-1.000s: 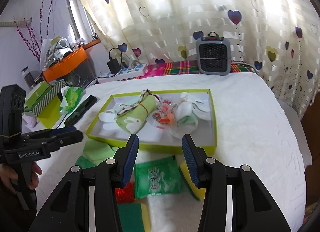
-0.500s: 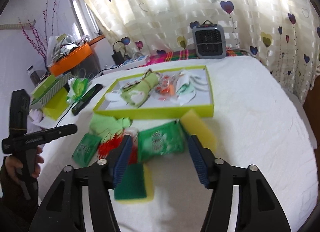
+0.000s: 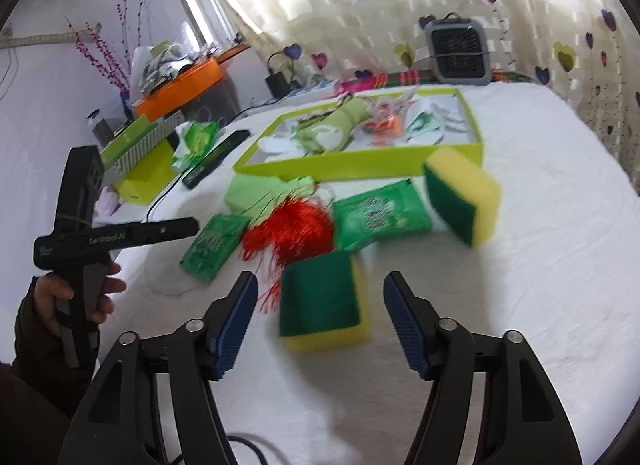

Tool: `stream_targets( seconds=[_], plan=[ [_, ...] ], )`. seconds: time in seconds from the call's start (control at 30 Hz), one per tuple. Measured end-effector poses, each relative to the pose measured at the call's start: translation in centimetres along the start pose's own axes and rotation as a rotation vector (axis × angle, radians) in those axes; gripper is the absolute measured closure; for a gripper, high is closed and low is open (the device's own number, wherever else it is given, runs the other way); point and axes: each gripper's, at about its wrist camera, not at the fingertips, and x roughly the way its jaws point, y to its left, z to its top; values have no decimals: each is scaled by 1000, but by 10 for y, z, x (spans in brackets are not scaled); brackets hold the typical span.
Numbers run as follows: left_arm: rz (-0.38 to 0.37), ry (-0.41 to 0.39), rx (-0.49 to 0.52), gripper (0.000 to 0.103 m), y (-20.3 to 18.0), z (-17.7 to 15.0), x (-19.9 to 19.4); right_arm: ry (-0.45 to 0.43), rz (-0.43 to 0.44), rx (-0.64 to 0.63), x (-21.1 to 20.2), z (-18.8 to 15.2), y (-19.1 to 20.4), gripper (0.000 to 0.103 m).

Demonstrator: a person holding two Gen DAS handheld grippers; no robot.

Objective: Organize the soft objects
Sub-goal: 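Grasp the green tea packet with the left gripper while the right grasps a green-yellow sponge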

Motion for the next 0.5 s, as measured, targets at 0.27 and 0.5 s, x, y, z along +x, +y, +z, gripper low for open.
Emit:
stream_targets(
  seconds=[0.27,0.5],
  plan=[
    [14,39,27,40,-7,-6,10,29,-87,-82,11,-8,14,35],
    [35,41,21,38,-8,-4,15,62,-171,-114,20,-10,14,35]
  ],
)
